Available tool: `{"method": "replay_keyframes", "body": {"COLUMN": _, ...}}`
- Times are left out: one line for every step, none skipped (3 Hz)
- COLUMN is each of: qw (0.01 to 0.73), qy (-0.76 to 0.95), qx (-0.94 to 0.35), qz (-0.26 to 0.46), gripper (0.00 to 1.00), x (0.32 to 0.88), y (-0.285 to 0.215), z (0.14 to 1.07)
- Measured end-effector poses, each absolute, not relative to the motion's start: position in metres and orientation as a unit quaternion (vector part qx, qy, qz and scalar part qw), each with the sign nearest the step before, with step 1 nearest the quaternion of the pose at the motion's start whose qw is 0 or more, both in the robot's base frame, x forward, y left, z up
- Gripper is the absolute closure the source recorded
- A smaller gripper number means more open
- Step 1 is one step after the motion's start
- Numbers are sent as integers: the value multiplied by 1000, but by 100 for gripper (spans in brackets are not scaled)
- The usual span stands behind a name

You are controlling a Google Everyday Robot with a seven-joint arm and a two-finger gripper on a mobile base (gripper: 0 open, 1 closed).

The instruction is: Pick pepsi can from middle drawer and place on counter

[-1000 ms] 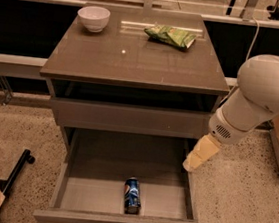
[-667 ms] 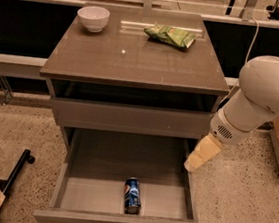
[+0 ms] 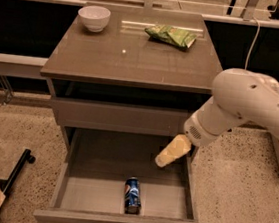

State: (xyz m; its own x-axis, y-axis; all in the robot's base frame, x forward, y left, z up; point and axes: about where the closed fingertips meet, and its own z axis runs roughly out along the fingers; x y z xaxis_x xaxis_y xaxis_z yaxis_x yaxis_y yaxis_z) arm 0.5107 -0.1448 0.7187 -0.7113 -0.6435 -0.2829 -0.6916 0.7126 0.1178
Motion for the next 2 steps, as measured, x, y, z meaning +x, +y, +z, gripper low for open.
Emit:
{"method": "replay_keyframes", "body": {"qw": 103, "qy": 929, "qx": -341, "qz": 104, "gripper": 0, "x": 522, "y": -119, "z": 686}}
{"method": "replay_keyframes", "body": {"qw": 98, "qy": 935, "qx": -326, "qz": 98, "gripper": 0, "x": 526, "y": -115, "z": 679}}
